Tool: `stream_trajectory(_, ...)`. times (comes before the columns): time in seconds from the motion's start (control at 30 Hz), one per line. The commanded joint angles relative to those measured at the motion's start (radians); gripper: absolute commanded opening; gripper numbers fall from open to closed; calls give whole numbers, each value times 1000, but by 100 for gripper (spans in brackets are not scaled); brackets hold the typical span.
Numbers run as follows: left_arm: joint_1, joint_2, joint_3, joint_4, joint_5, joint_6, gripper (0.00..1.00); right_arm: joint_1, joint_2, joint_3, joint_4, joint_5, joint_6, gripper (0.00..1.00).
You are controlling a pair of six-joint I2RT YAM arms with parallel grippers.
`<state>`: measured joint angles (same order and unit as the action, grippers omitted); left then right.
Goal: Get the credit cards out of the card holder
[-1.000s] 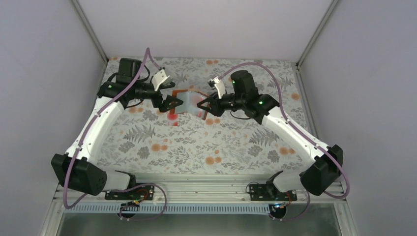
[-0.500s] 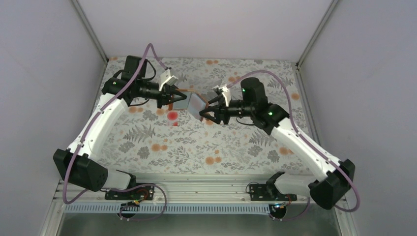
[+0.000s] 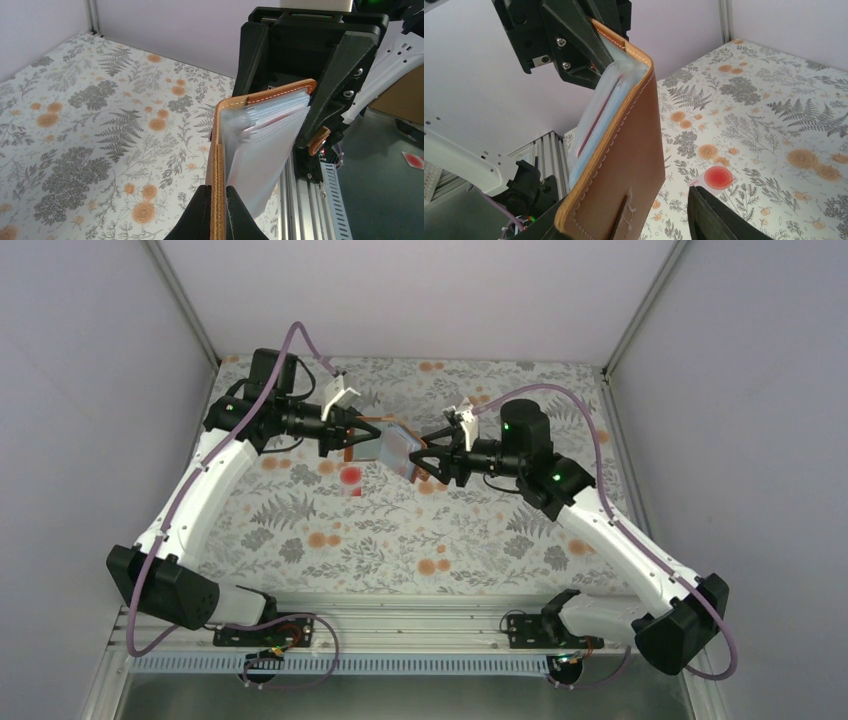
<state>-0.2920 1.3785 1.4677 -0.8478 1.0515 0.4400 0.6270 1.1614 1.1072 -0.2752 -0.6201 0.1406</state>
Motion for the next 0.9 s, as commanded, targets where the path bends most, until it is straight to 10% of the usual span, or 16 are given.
stream_trajectory(0.0,1,-22,5,31,57,-28,2,-4,19,-14,76,13,43,51)
stream_trajectory(0.87,1,-30,-28,76,11,-92,2,22,99,-2,100,9,85,63)
